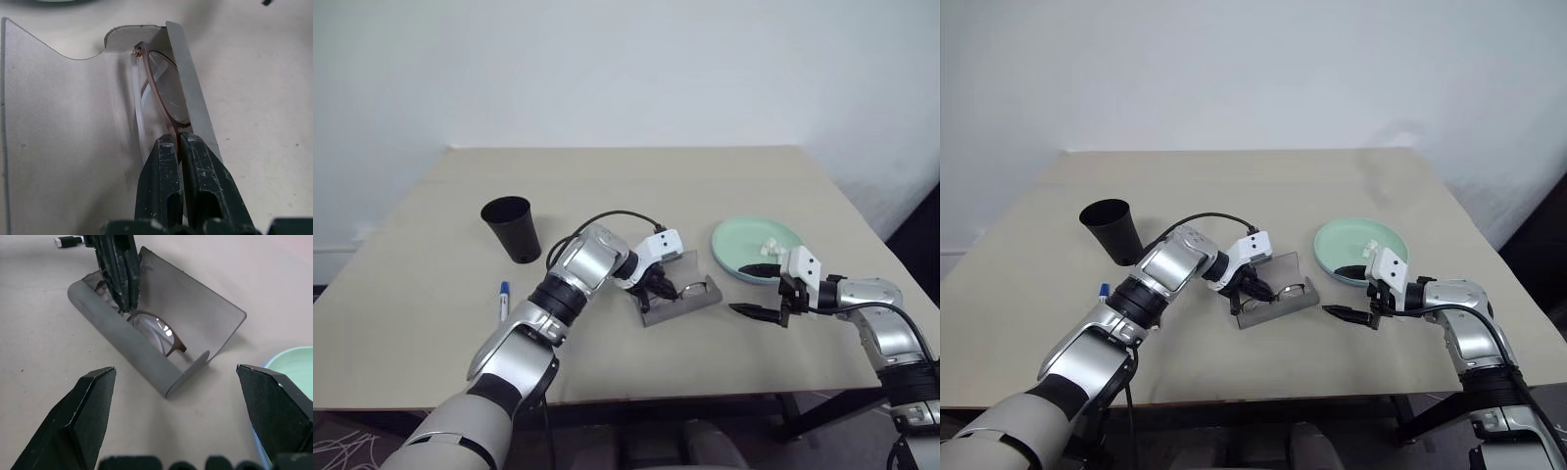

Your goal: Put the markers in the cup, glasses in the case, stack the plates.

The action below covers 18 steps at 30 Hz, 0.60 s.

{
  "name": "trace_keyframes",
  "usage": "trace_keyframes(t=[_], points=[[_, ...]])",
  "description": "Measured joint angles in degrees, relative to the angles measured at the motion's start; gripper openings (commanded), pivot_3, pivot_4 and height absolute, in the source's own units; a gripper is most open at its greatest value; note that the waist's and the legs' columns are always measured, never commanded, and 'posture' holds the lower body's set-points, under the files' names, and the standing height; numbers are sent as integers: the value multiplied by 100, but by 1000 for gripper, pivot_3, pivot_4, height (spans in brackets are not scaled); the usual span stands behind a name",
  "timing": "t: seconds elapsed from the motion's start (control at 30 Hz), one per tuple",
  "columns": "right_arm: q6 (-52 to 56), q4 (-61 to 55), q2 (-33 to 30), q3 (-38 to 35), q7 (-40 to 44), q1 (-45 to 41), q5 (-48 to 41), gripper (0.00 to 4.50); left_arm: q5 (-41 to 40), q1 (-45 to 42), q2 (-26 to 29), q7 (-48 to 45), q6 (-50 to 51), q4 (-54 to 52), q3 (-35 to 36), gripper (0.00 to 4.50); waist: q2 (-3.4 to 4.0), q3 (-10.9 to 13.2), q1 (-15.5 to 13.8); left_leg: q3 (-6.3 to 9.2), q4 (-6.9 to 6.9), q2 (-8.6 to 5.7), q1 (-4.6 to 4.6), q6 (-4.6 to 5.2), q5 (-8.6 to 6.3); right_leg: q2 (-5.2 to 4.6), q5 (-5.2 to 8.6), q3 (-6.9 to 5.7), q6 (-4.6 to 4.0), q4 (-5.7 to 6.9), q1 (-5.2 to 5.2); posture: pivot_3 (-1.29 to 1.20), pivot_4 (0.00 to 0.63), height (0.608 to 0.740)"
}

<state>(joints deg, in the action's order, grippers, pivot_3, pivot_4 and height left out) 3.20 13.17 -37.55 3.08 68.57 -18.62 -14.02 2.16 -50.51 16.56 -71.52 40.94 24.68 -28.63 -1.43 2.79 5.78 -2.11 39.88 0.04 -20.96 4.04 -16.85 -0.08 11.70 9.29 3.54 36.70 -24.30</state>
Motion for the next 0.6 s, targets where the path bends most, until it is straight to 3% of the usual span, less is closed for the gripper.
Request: trace_keyframes(t=[0.2,0.47,0.6], points=[[-16,55,11,5,0,-26,1,4290,-114,288,225,-372,-119,-642,-148,28,2,-1,0,-3,0,3,4,4,-4,-3,1,0,1,0,3,0,0,739],[-66,103,17,11,2,-58,2,4290,-65,221,118,-84,-297,-298,-137,28,1,-2,1,-2,10,2,39,5,-4,-6,2,0,0,-3,45,0,0,739],[-86,113,18,13,3,-95,5,4290,-64,127,61,41,-438,-16,-106,989,1,-2,1,-1,16,0,39,5,-4,-8,2,0,0,-3,50,0,0,739]])
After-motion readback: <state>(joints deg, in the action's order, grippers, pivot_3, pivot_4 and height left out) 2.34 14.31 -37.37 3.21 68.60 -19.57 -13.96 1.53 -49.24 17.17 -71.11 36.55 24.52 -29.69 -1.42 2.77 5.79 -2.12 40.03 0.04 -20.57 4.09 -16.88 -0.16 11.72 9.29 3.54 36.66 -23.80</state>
